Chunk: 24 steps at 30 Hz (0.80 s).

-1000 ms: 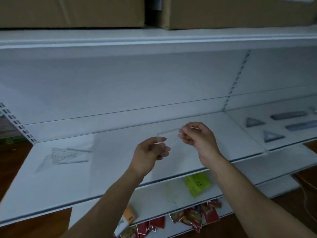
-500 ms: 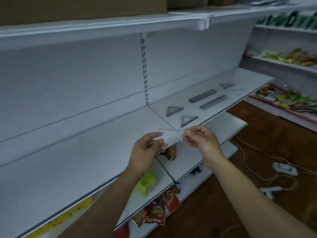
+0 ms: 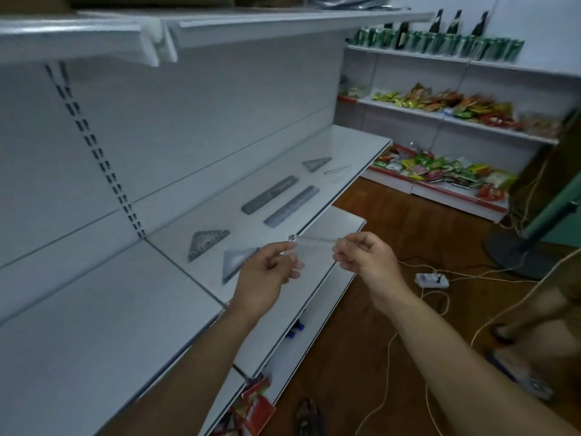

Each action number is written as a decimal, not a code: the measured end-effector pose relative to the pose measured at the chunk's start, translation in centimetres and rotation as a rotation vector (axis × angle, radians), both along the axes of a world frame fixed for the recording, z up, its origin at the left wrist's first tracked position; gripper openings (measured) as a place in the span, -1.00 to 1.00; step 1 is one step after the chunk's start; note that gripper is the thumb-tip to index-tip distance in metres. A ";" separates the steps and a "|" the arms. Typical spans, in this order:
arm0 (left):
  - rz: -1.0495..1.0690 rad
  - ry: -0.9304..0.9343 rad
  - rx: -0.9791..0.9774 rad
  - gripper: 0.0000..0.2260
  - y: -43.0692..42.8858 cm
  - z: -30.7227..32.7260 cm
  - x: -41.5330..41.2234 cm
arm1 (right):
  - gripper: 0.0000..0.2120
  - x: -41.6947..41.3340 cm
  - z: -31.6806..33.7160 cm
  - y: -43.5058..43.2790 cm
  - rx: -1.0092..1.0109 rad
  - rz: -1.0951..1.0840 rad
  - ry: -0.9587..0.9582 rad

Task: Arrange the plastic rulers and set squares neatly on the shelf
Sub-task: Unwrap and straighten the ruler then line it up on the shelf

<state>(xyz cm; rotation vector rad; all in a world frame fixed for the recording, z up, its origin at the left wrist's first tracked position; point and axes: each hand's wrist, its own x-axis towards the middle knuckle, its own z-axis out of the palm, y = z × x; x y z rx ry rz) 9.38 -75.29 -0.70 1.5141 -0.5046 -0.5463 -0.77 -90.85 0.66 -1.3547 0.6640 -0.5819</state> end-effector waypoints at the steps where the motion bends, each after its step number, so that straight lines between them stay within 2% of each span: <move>1: -0.002 -0.005 0.005 -0.84 -1.6 0.0 0.8 | -0.88 0.6 0.1 -1.5 -0.004 -0.004 0.003; 8: 0.004 0.025 -0.001 -0.85 -12.9 0.4 6.5 | -0.91 6.0 1.1 -12.3 0.013 -0.011 0.009; 13: -0.020 0.054 -0.002 -0.83 -19.8 0.0 9.5 | -0.85 8.4 1.1 -18.8 -0.016 -0.032 0.028; 19: 0.006 0.064 0.007 -0.83 -24.5 -1.0 11.3 | -0.89 11.1 -0.5 -24.5 -0.008 -0.018 0.106; 24: 0.136 0.038 0.031 -0.74 -27.9 -1.7 12.7 | -0.88 14.3 -1.6 -29.0 -0.023 0.095 0.088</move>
